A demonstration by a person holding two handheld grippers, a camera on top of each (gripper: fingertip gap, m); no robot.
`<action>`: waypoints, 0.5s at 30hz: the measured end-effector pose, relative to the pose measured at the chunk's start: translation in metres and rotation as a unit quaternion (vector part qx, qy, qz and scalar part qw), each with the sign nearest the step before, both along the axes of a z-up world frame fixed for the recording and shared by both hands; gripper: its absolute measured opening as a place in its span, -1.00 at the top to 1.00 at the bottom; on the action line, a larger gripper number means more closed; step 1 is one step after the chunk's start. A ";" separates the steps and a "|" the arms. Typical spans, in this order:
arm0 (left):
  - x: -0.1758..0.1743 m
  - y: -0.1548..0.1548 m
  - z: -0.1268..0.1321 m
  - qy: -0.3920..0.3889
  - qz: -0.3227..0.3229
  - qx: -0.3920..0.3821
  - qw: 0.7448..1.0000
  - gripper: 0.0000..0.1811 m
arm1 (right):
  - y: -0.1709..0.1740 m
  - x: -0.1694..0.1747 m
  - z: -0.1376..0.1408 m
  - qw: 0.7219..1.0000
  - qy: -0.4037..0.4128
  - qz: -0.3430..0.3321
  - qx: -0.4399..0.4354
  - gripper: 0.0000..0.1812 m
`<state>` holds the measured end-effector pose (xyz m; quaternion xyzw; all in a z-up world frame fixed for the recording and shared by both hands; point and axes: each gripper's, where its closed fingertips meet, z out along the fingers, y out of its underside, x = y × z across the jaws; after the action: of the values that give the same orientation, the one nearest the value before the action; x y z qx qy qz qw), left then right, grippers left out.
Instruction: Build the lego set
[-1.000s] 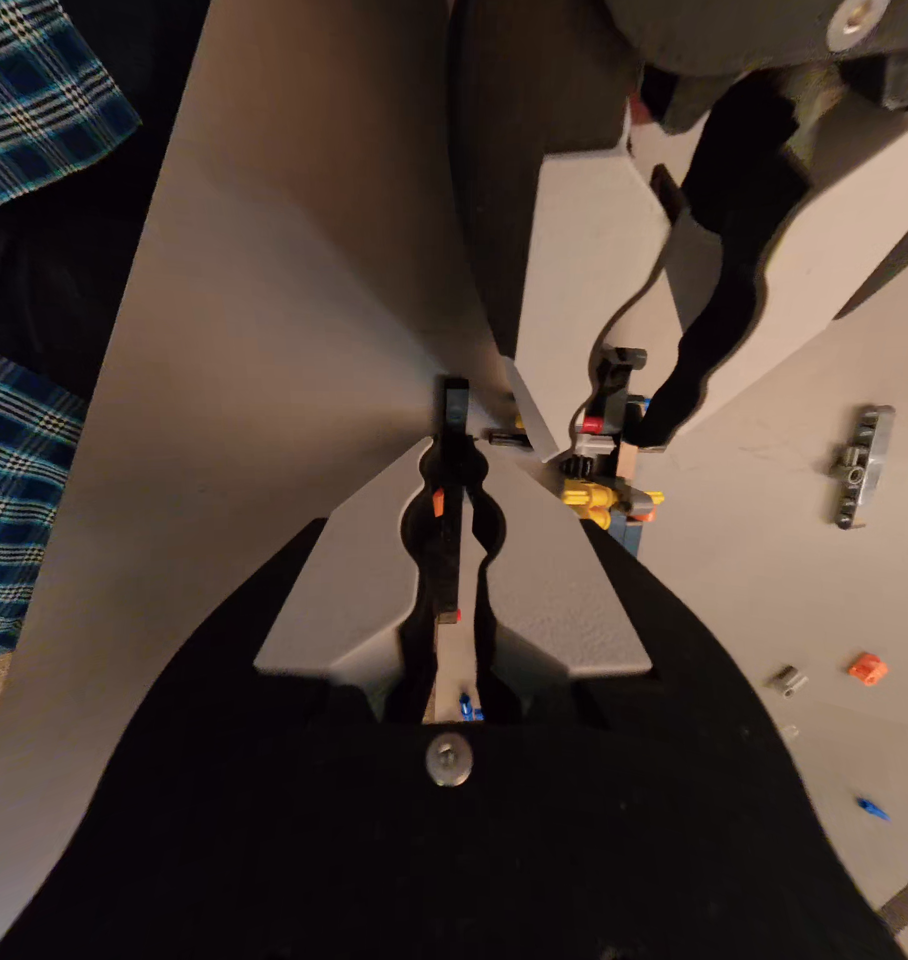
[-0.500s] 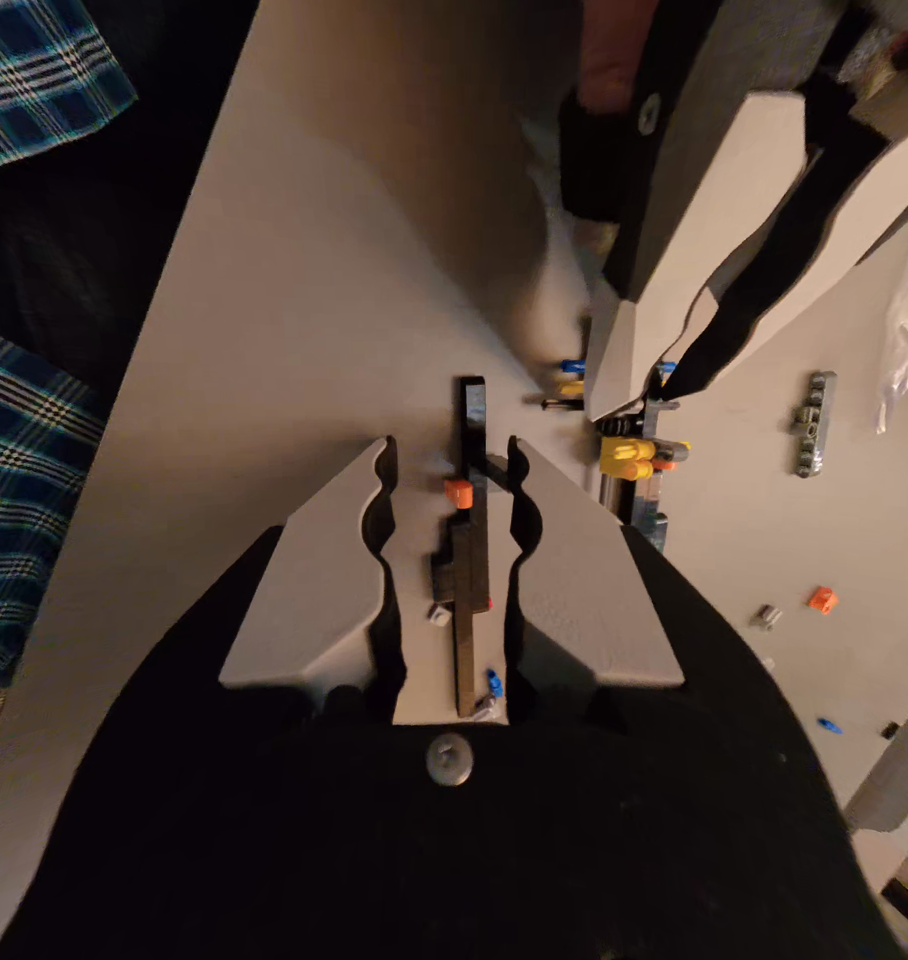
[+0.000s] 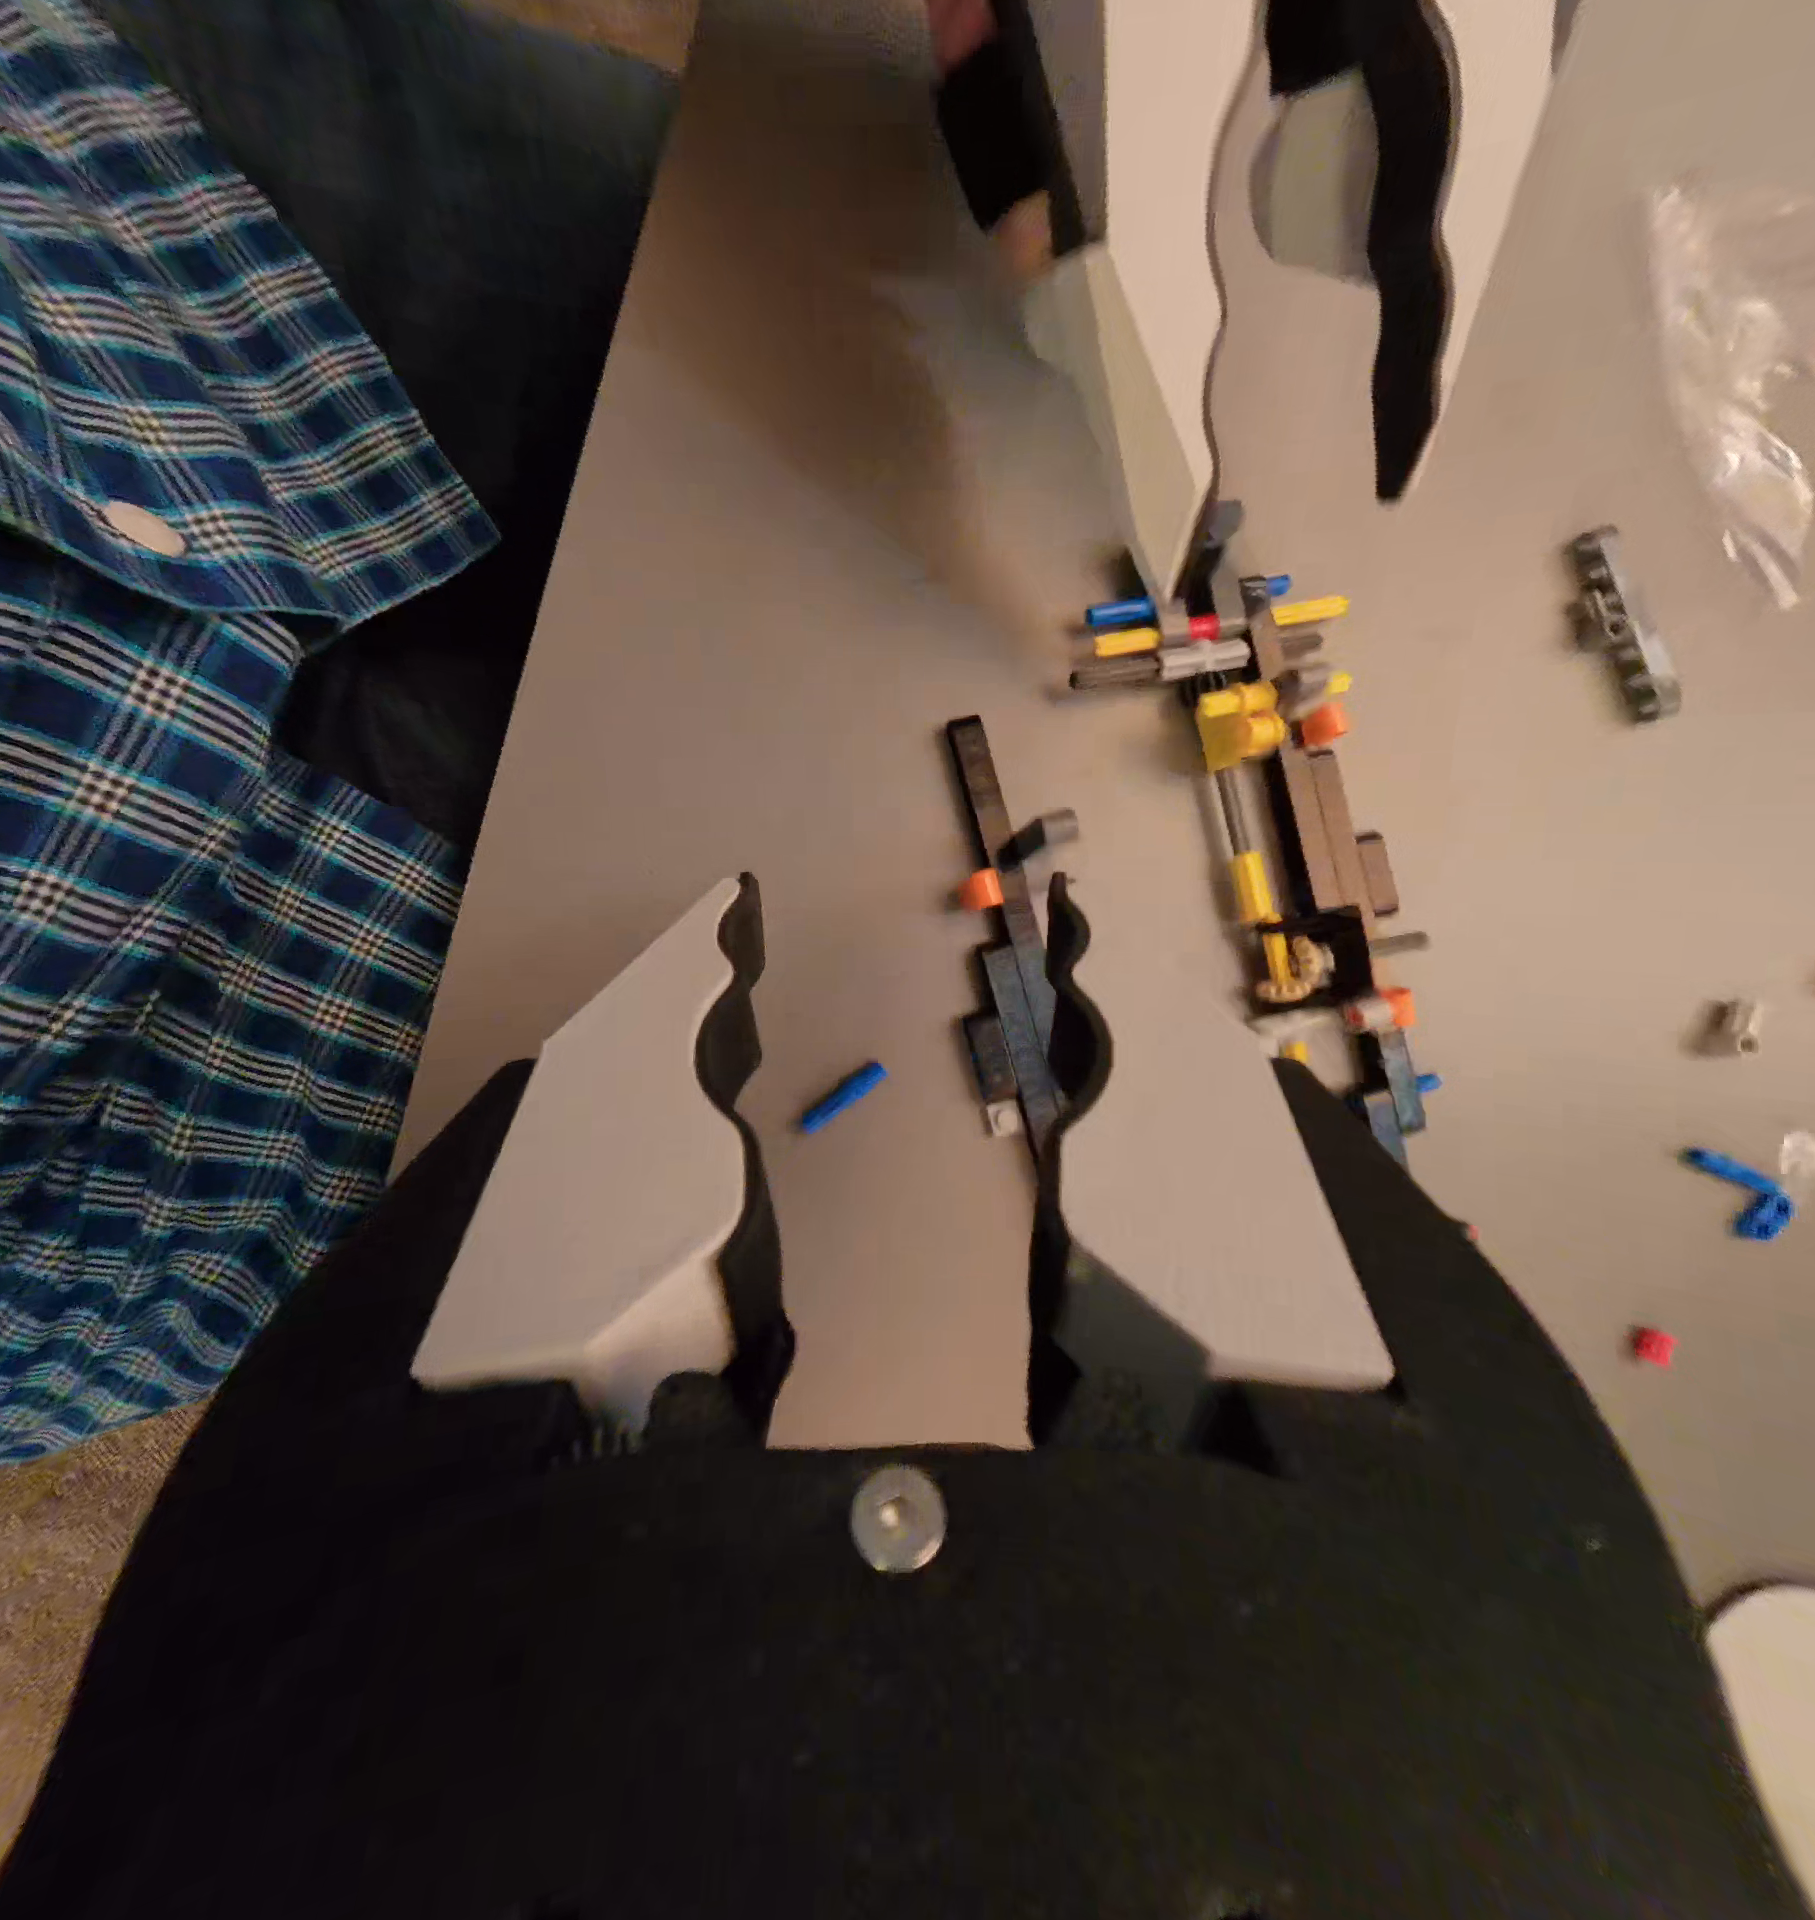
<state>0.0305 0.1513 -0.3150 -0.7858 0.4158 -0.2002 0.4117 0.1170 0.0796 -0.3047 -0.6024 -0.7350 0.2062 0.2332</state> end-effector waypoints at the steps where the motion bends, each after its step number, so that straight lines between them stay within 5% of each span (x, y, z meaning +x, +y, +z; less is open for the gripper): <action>1: 0.000 -0.001 0.007 -0.003 0.000 0.007 1.000 0.39 | 0.004 0.004 0.003 1.000 0.007 -0.013 -0.006 0.41; 6: 0.011 -0.026 0.022 0.012 -0.023 0.018 1.000 0.47 | 0.025 0.028 0.006 0.997 0.025 -0.072 -0.032 0.57; 15: 0.043 -0.069 -0.007 0.071 -0.039 -0.017 0.997 0.61 | 0.039 0.040 -0.025 0.997 -0.020 -0.081 -0.004 0.68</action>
<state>0.0739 0.0827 -0.3218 -0.7881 0.4709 -0.1668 0.3595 0.1568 0.1184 -0.3300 -0.6646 -0.6876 0.1775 0.2323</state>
